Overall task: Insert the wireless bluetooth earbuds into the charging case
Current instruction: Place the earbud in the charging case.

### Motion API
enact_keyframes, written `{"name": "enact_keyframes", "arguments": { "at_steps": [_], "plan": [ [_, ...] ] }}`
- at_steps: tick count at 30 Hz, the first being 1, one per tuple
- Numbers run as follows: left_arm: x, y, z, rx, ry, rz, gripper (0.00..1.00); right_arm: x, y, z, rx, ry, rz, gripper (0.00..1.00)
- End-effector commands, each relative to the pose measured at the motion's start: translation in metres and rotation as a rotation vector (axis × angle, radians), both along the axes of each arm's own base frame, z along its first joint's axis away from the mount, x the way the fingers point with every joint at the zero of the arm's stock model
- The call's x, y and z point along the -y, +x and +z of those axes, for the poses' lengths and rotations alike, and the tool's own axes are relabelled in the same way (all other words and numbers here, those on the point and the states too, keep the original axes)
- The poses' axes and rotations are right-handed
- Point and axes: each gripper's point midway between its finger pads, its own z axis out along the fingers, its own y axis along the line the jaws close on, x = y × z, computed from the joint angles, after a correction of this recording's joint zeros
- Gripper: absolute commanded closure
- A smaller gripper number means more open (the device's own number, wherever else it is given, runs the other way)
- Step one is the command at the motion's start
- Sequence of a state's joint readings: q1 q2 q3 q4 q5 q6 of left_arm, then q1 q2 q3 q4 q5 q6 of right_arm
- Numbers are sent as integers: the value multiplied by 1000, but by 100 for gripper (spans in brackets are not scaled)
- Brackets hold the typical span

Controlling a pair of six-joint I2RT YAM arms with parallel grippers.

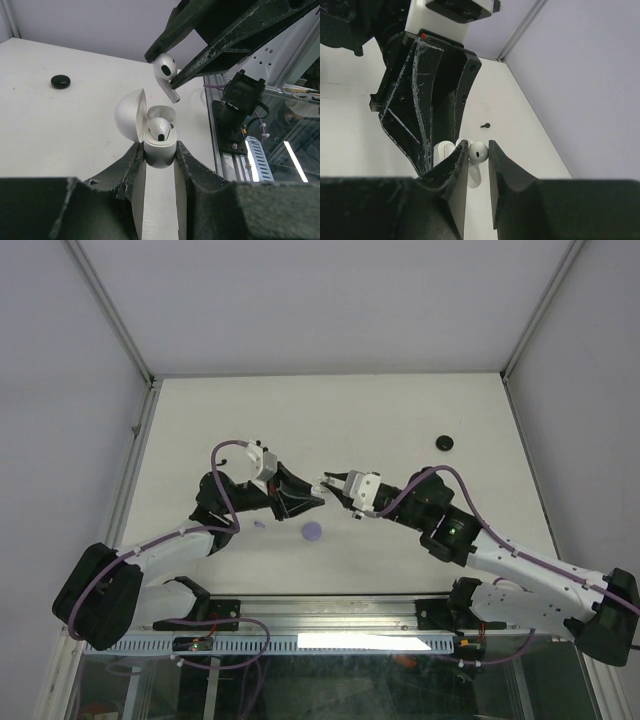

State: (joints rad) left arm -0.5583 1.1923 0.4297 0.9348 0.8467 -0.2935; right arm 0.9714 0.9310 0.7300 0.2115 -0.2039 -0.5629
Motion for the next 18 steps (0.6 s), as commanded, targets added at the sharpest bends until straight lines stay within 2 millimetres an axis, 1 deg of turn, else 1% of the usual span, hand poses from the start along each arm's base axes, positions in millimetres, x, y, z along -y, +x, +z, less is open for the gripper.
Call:
{"name": "enact_keyframes", "arguments": {
  "at_steps": [1, 9, 18],
  "plan": [
    [1, -6, 32, 95, -59, -8, 100, 2, 1, 30, 124, 67, -36, 77],
    [-1, -9, 42, 79, -92, -7, 100, 3, 1, 30, 164, 68, -71, 77],
    [-2, -10, 52, 48, -127, -8, 100, 0, -3, 28, 170, 61, -57, 77]
  ]
}}
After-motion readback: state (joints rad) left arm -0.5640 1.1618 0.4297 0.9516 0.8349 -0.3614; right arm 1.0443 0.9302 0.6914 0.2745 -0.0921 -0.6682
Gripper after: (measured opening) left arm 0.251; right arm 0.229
